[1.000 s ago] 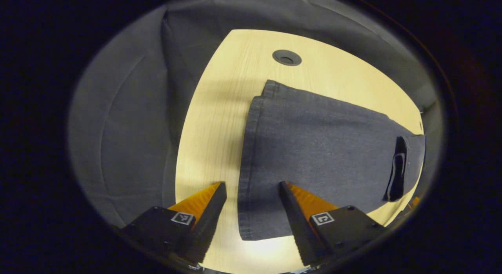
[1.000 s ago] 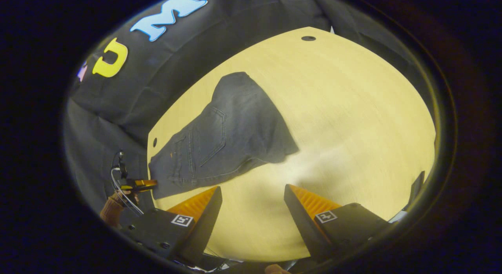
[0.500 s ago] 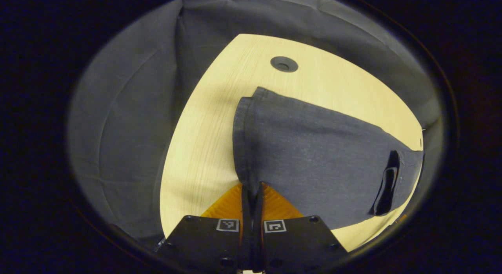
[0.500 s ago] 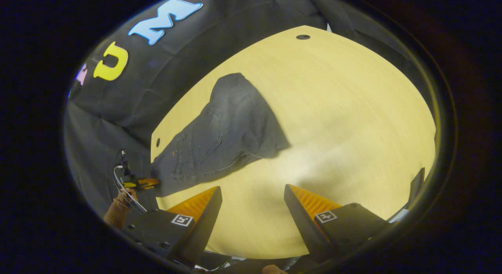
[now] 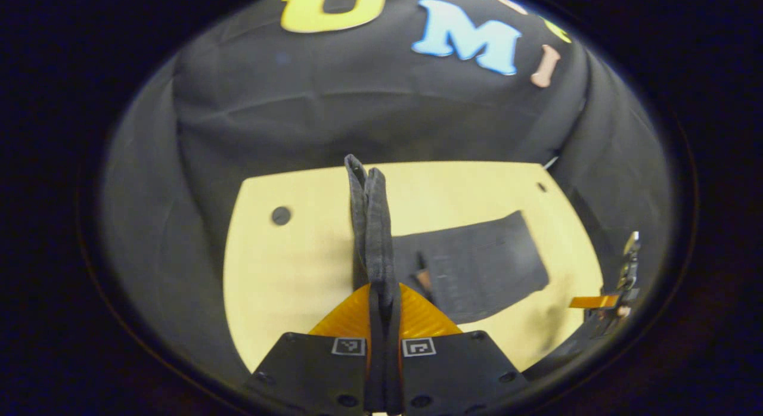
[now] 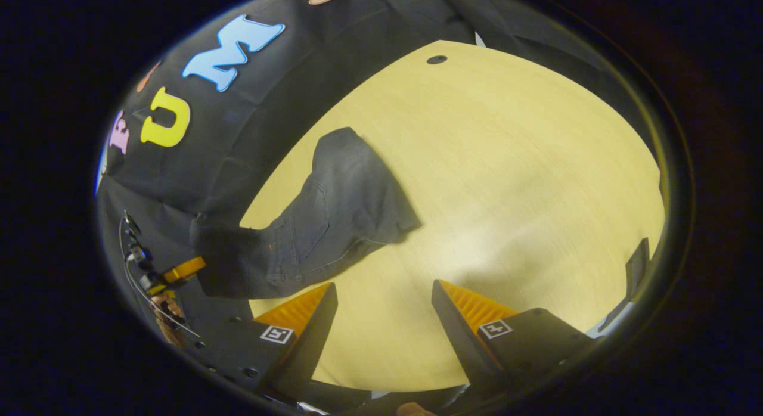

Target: Grasp the waist and the cuffs of the jeans and fold them to make the two legs overlap; first hold the waist and fold one-third of the jeans toward the cuffs, then hold the cuffs and fold the remaining one-third in the same direction to finish folding.

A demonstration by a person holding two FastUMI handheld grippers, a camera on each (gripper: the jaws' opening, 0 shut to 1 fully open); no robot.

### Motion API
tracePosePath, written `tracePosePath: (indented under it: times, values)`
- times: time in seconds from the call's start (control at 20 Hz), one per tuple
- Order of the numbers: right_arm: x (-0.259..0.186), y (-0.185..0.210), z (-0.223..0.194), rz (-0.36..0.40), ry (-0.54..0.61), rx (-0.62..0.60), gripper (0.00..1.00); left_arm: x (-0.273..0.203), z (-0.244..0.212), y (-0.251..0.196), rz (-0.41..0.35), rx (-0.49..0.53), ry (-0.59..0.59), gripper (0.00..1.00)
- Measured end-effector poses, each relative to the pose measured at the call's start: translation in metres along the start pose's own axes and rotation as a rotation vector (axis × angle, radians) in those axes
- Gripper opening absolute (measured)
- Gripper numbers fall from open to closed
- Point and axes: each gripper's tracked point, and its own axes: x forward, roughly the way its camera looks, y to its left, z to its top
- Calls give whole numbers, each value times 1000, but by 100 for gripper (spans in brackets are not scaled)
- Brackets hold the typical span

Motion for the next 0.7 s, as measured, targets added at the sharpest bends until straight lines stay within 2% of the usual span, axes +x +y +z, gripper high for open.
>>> tracePosePath:
  times: [0.05,0.15,0.2,0.3,0.35,0.45,0.6,0.7]
  values:
    - [-6,-1,0,8,-8,2,96,-11,7,-29,-47,8,-16,8]
    - [-18,-6,0,28,-31,8,96,37,42,-94,-137,4,-31,8]
    - [-25,-10,0,36,-44,14,96,28,34,-127,-180,-11,-30,8]
    - [-37,-17,0,44,-70,29,97,63,37,-182,-223,-26,6,8]
    - [-41,-21,-1,48,-82,42,97,82,31,-196,-226,-26,42,8]
    - [-49,-32,-3,54,-103,84,96,137,-2,-217,-174,-26,147,9]
    - [-67,-45,-4,60,-150,147,97,212,-79,-219,-39,-27,326,9]
    - [-80,-58,-6,39,-177,167,96,238,-115,-204,47,-11,347,9]
